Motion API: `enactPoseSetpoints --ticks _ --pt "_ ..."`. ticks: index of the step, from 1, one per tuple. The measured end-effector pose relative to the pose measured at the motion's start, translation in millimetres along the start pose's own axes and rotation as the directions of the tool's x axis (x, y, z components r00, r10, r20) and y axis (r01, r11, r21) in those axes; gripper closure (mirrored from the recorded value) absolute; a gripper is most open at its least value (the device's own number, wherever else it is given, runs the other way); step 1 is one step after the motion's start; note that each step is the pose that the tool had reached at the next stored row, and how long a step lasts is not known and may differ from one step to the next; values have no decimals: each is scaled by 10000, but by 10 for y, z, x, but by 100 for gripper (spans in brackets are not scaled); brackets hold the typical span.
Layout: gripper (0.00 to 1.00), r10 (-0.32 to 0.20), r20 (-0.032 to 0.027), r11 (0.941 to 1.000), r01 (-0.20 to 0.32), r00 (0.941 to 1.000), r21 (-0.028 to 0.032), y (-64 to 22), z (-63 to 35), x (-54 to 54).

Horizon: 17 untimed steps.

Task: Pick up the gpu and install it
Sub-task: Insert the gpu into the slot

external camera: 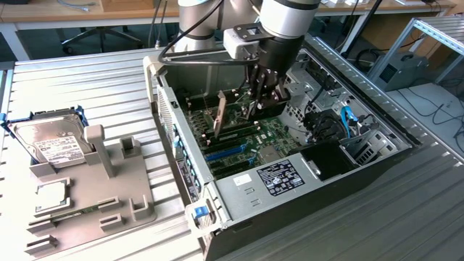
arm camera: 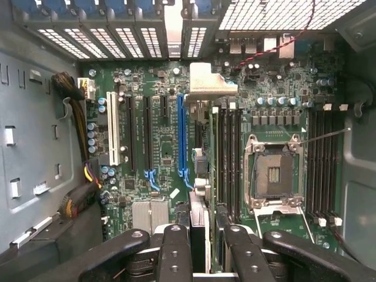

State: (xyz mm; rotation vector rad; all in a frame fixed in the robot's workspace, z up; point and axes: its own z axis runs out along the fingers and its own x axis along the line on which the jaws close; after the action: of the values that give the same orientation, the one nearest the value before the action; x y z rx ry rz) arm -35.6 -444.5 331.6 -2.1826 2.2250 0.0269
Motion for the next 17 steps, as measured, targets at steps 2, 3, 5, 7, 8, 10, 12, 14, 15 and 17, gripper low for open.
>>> enactPoseSetpoints --ticks 2,3,5,7,8,10,12,14,15,17 --pt "73 0 0 10000 0 10000 0 10 4 10" --pt "73 0 1 10000 0 10000 0 14 5 13" --pt "73 -1 0 10000 1 10000 0 21 9 22" --pt "73 0 1 10000 0 10000 0 29 12 29" --pt "73 0 -1 10000 0 10000 0 33 14 32" --pt "73 -1 2 10000 1 10000 1 38 20 38" --pt "73 -1 1 10000 1 10000 0 42 25 43" --pt "73 -1 -2 10000 1 10000 0 44 31 47" --pt "73 -1 -1 10000 1 10000 -1 44 35 47" --pt "73 0 0 10000 0 10000 0 45 46 47"
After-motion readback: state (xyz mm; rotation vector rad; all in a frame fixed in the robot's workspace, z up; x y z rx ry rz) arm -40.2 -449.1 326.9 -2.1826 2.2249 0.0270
